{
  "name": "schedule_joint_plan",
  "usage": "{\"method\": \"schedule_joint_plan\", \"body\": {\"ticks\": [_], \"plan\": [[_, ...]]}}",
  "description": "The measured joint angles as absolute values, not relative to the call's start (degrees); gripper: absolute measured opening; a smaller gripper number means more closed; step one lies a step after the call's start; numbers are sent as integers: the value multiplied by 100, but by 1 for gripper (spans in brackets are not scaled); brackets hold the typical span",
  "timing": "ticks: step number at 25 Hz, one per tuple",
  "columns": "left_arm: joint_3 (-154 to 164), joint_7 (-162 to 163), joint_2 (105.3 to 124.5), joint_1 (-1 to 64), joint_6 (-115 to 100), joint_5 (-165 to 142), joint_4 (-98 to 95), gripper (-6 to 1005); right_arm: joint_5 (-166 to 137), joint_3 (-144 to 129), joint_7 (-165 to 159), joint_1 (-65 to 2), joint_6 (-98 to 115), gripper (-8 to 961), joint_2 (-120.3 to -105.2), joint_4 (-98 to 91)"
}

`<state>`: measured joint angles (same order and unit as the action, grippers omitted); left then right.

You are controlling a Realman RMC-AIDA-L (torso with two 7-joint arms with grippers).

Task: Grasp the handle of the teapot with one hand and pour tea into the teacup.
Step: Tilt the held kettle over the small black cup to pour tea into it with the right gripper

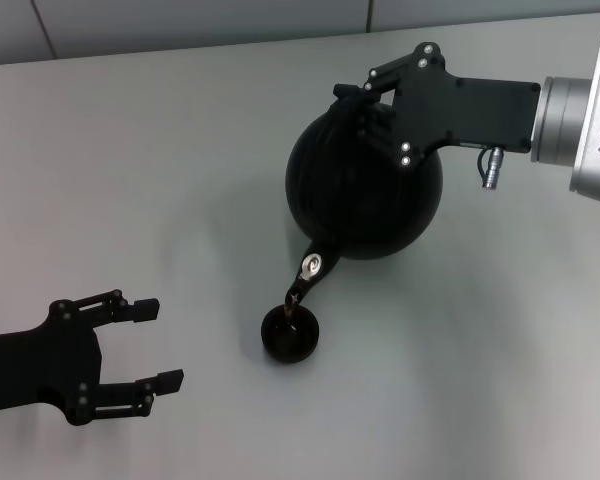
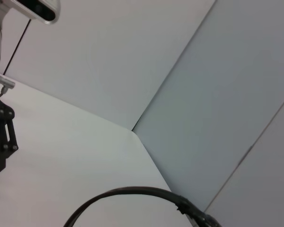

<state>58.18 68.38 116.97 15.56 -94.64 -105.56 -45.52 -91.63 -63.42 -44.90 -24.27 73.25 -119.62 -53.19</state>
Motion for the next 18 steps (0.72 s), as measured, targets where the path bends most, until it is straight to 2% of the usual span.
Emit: {"method": "schedule_joint_plan", "body": {"ticks": [18], "plan": [[5818,6834,11698,1497,-9379,-10550,-4526,834,-9176,-6608,-4420,-2424,7299,99,-11962,-5470]]}}
